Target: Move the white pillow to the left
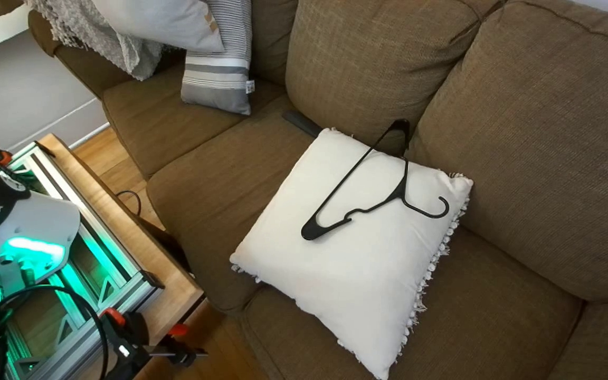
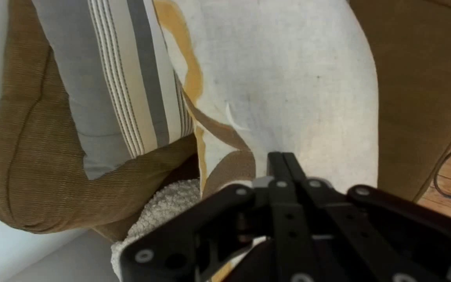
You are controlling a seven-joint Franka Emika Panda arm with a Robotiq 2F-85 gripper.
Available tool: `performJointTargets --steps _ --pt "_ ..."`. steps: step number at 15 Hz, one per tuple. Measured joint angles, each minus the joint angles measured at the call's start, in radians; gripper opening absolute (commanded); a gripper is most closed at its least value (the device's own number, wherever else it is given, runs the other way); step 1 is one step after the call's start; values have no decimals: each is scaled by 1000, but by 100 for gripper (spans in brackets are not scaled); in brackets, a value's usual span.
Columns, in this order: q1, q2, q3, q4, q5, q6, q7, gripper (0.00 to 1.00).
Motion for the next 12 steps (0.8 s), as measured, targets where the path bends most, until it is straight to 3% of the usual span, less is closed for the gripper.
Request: performJointTargets --steps 6,12 --pt "55 92 -46 94 83 -11 -22 0" --pt "171 86 -89 248 31 -243 -51 0"
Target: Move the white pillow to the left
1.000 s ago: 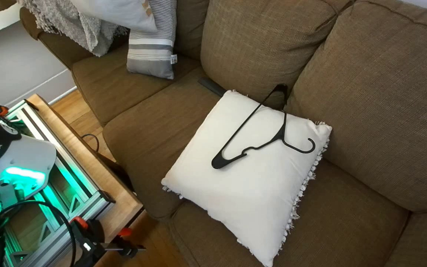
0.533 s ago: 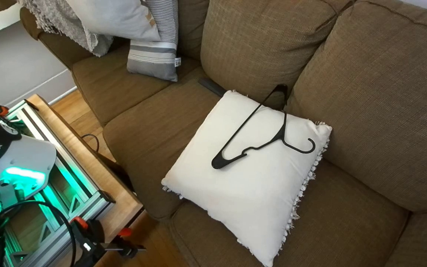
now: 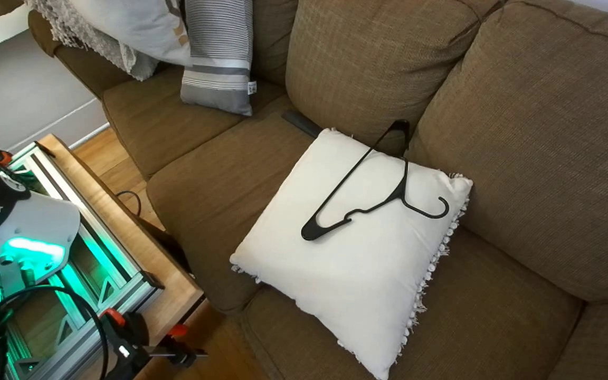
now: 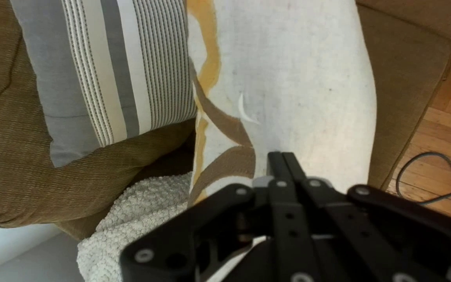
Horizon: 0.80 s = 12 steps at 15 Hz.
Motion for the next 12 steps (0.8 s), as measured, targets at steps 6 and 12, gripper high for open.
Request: performJointTargets --steps 6,12 --pt "94 20 -2 134 -20 -230 0 0" --pt "102 111 -69 156 12 -66 -88 0"
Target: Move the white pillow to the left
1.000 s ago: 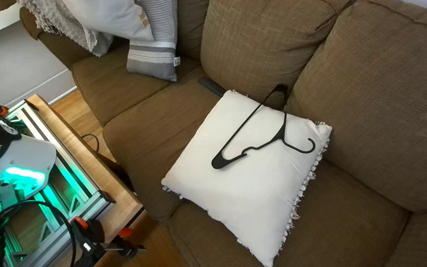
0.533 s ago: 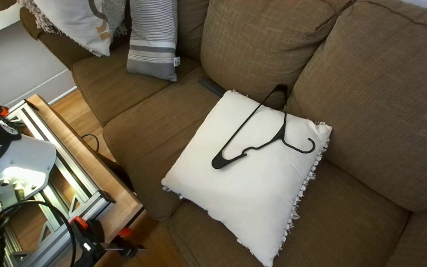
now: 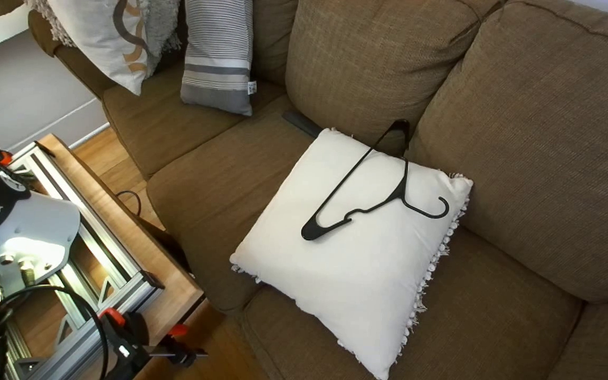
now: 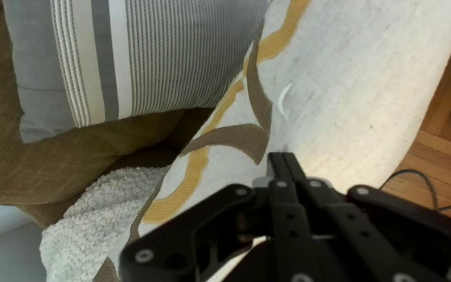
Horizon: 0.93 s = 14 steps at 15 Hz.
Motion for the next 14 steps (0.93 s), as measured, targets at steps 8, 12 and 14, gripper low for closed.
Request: performJointTargets --steps 8,12,14 --pt "-131 164 68 1 166 268 -244 0" --pt "-184 174 128 3 277 207 -299 0" --pt "-200 175 137 8 306 192 -301 0"
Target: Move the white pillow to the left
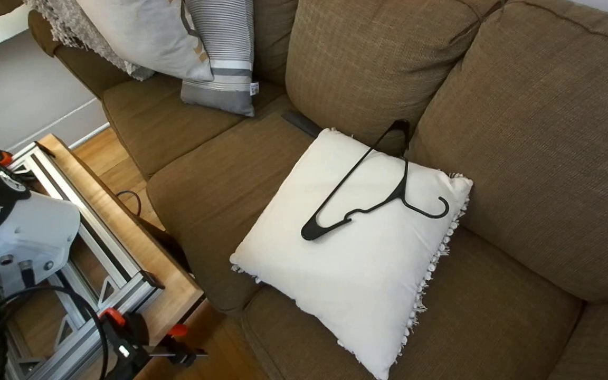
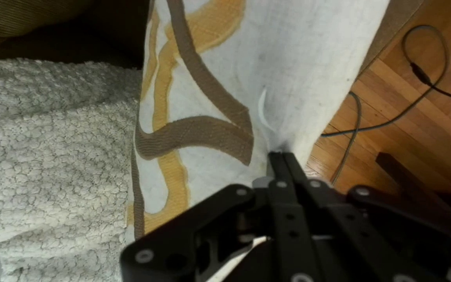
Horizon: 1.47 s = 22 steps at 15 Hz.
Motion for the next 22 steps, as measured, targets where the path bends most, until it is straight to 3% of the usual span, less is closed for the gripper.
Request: performJointTargets --steps 6,11,18,22 --pt "-58 21 13 17 74 3 15 0" --pt "-10 10 -3 15 28 -13 69 0" --pt "125 -51 -33 9 -22 -260 445 0" --pt "162 -94 -32 3 -11 -397 622 0"
